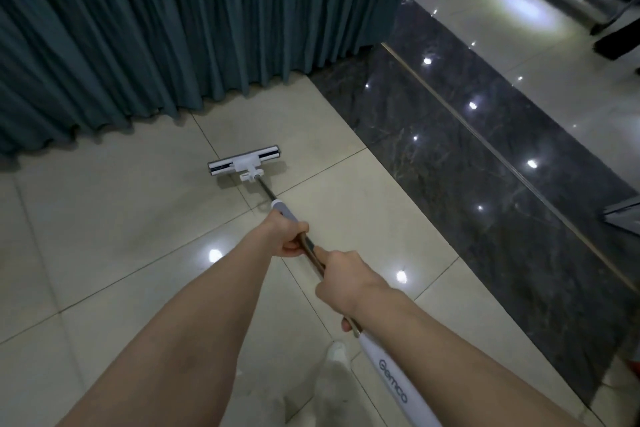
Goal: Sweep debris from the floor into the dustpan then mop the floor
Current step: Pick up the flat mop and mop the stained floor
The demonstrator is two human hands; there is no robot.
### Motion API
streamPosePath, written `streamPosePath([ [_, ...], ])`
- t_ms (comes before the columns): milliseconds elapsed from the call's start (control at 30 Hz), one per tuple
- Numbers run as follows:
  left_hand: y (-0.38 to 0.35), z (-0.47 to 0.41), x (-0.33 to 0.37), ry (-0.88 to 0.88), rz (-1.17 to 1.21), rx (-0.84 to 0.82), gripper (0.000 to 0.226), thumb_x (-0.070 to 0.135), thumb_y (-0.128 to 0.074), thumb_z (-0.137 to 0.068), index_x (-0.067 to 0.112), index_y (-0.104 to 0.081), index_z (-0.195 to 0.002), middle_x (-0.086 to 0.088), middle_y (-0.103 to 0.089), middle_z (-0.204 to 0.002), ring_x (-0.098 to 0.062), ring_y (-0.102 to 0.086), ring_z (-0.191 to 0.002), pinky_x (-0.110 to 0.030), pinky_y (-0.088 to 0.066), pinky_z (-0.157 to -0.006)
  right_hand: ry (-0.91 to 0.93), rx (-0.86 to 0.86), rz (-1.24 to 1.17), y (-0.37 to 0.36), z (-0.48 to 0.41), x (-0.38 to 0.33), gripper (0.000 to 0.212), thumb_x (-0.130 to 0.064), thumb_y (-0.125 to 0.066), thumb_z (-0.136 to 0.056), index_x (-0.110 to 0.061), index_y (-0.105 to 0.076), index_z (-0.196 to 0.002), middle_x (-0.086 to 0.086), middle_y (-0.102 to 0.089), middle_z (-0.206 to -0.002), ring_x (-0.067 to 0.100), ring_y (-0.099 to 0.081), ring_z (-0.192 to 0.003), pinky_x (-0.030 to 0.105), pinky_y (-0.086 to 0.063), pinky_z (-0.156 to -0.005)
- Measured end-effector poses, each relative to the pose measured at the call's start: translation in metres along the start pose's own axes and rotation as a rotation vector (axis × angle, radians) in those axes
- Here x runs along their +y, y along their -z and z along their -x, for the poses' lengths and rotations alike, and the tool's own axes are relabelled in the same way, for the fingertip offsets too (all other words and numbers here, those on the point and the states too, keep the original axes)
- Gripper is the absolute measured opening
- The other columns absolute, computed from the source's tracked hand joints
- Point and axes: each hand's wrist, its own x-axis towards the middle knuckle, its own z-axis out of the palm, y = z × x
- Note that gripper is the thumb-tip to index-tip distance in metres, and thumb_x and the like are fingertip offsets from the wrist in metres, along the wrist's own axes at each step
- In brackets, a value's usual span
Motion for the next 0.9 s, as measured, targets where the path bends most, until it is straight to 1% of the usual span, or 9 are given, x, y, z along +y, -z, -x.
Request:
streamPosePath([
  [133, 0.069, 0.013, -0.004, -0.03, 0.032, 0.043, 0.019, 0.008, -0.064, -0.085, 0.006, -0.044, -0.084, -0.009, -0.05, -0.052, -0.013, -0.051, -0.033, -0.029, -0.053, -0.048, 0.066, -0.014, 0.032, -0.014, -0.001, -0.059, 0.044, -0.001, -0.037, -0.086, -0.022, -0.052, -0.121, 0.007, -0.052, -0.085, 0.025, -0.055, -0.036, 0.035, -0.056, -0.042],
  [267, 0.143, 0.029, -0.015, -0.022, 0.084, 0.119, 0.018, 0.01, -0.064, -0.084, 0.006, -0.046, -0.084, -0.007, -0.054, -0.043, -0.014, -0.054, -0.033, -0.025, -0.051, -0.043, 0.146, -0.043, 0.084, -0.03, -0.006, -0.117, 0.043, -0.002, -0.037, -0.085, -0.024, -0.05, -0.119, 0.006, -0.052, -0.083, 0.021, -0.053, -0.031, 0.025, -0.047, -0.034],
  [467, 0.24, 0.046, -0.043, 0.031, 0.277, 0.269, 0.022, 0.008, -0.067, -0.082, 0.004, -0.047, -0.09, -0.015, -0.061, -0.063, -0.021, -0.062, -0.037, -0.024, -0.049, -0.039, 0.289, -0.127, 0.178, -0.055, -0.019, -0.198, 0.043, -0.004, -0.036, -0.084, -0.028, -0.049, -0.117, 0.005, -0.052, -0.086, 0.021, -0.056, -0.035, 0.025, -0.047, -0.033],
  [533, 0.271, 0.05, -0.053, 0.063, 0.288, 0.318, 0.025, 0.01, -0.067, -0.082, 0.002, -0.049, -0.097, -0.016, -0.062, -0.066, -0.021, -0.062, -0.037, -0.024, -0.048, -0.039, 0.329, -0.159, 0.202, -0.064, -0.026, -0.225, 0.041, -0.004, -0.036, -0.086, -0.026, -0.05, -0.118, 0.004, -0.051, -0.086, 0.022, -0.059, -0.041, 0.03, -0.053, -0.037],
  [600, 0.301, 0.055, -0.064, 0.084, 0.302, 0.387, 0.03, 0.011, -0.068, -0.082, 0.002, -0.05, -0.104, -0.017, -0.064, -0.065, -0.022, -0.063, -0.038, -0.024, -0.048, -0.038, 0.374, -0.194, 0.215, -0.073, -0.034, -0.25, 0.043, -0.005, -0.036, -0.087, -0.028, -0.05, -0.121, 0.004, -0.051, -0.085, 0.023, -0.06, -0.041, 0.03, -0.054, -0.039],
  [633, 0.314, 0.056, -0.069, 0.089, 0.312, 0.421, 0.031, 0.01, -0.068, -0.081, 0.002, -0.05, -0.104, -0.017, -0.065, -0.062, -0.022, -0.063, -0.039, -0.024, -0.048, -0.038, 0.398, -0.212, 0.228, -0.077, -0.038, -0.262, 0.044, -0.006, -0.036, -0.087, -0.03, -0.049, -0.122, 0.003, -0.051, -0.085, 0.022, -0.06, -0.04, 0.028, -0.053, -0.039],
  [700, 0.34, 0.058, -0.077, 0.109, 0.352, 0.484, 0.026, 0.009, -0.069, -0.081, 0.007, -0.047, -0.093, -0.016, -0.064, -0.057, -0.021, -0.062, -0.037, -0.025, -0.048, -0.037, 0.459, -0.244, 0.29, -0.084, -0.048, -0.285, 0.042, -0.007, -0.038, -0.087, -0.03, -0.049, -0.121, 0.001, -0.051, -0.084, 0.02, -0.059, -0.045, 0.026, -0.046, -0.039],
  [800, 0.373, 0.054, -0.085, 0.135, 0.455, 0.557, 0.03, 0.008, -0.069, -0.081, 0.013, -0.04, -0.084, -0.017, -0.061, -0.065, -0.02, -0.059, -0.034, -0.025, -0.047, -0.036, 0.557, -0.244, 0.418, -0.09, -0.069, -0.318, 0.029, -0.009, -0.041, -0.087, -0.022, -0.048, -0.111, -0.001, -0.048, -0.08, 0.018, -0.053, -0.056, 0.025, -0.032, -0.04],
  [900, 0.398, 0.045, -0.089, 0.16, 0.583, 0.605, 0.03, 0.009, -0.07, -0.08, 0.013, -0.04, -0.086, -0.017, -0.061, -0.069, -0.02, -0.06, -0.035, -0.027, -0.049, -0.038, 0.636, -0.26, 0.515, -0.087, -0.092, -0.347, 0.039, -0.008, -0.04, -0.086, -0.024, -0.05, -0.121, 0.0, -0.046, -0.076, 0.015, -0.046, -0.053, 0.025, -0.031, -0.04],
])
